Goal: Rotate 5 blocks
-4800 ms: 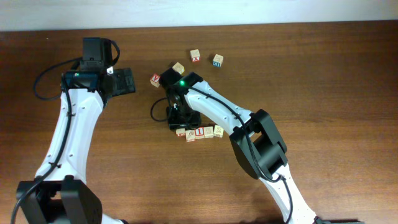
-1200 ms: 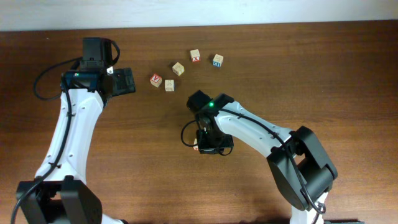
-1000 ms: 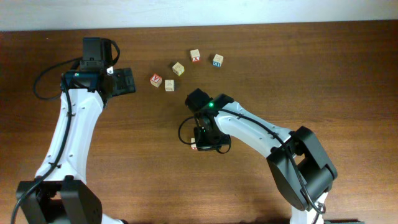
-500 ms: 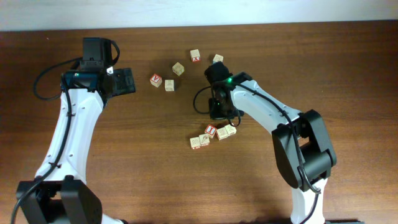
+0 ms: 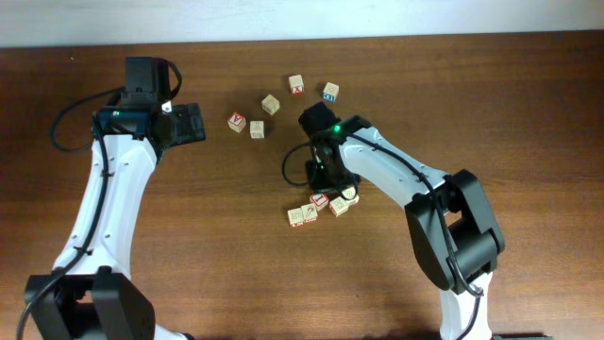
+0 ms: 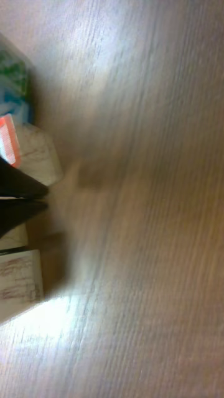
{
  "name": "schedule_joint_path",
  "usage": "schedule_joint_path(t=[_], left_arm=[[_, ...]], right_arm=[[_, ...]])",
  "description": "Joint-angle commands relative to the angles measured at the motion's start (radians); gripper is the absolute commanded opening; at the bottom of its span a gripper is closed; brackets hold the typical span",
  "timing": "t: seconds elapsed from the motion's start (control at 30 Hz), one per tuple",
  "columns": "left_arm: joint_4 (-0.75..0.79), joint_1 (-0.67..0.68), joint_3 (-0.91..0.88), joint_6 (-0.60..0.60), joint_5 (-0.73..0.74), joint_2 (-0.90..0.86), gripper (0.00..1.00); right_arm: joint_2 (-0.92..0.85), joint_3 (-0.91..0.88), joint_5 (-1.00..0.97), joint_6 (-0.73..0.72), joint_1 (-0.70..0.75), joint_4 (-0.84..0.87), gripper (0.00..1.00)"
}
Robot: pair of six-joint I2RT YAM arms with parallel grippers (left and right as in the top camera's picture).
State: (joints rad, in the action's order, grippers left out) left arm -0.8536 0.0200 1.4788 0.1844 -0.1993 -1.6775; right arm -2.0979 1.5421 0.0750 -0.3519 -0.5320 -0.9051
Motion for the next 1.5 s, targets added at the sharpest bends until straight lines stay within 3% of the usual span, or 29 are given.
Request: schedule_joint_path(t=[0.0, 0.23, 0.7, 0.77, 0.8, 0.87, 0.97, 1.03, 1.13, 1.23, 1.33, 1.47], left_arm=[[-0.001, -0.002, 0.014, 0.013, -0.007, 0.003, 0.99], [-0.001, -0.002, 0.014, 0.013, -0.007, 0.003, 0.99], [-0.001, -0.002, 0.014, 0.013, -0.007, 0.003, 0.99], [-0.001, -0.002, 0.014, 0.013, -0.007, 0.003, 0.99], [-0.001, -0.002, 0.014, 0.013, -0.007, 0.003, 0.99], [-0.001, -0.002, 0.014, 0.013, -0.007, 0.003, 0.99], [-0.001, -0.002, 0.014, 0.013, -0.007, 0.003, 0.99], [-0.001, -0.002, 0.014, 0.013, -0.007, 0.003, 0.99], [-0.001, -0.002, 0.014, 0.013, -0.007, 0.003, 0.99], [-0.001, -0.002, 0.014, 0.013, -0.007, 0.003, 0.99], [-0.001, -0.002, 0.014, 0.013, -0.007, 0.003, 0.99], [-0.001, -0.002, 0.014, 0.013, -0.007, 0.003, 0.99]], right_arm=[[-0.002, 0.013, -0.023, 0.087, -0.005, 0.143, 0.05], [-0.002, 0.012, 0.076, 0.112, -0.007, -0.023, 0.04], [-0.001, 0.03, 0.072, 0.152, -0.063, -0.012, 0.04], [0.016, 0.269, 0.071, 0.15, 0.01, -0.129, 0.04], [0.018, 0.384, 0.072, 0.149, 0.077, -0.281, 0.04], [0.028, 0.424, 0.282, 0.166, 0.195, -0.451, 0.04], [0.334, 0.42, 0.126, 0.18, 0.219, -0.46, 0.04], [0.344, 0.338, 0.127, 0.179, 0.219, -0.468, 0.04], [0.344, -0.101, 0.231, 0.179, 0.218, -0.244, 0.04], [0.342, -0.457, 0.318, -0.071, 0.218, 0.09, 0.04], [0.341, -0.521, 0.31, -0.155, 0.171, 0.215, 0.04], [0.324, -0.521, 0.291, -0.163, 0.133, 0.289, 0.04]])
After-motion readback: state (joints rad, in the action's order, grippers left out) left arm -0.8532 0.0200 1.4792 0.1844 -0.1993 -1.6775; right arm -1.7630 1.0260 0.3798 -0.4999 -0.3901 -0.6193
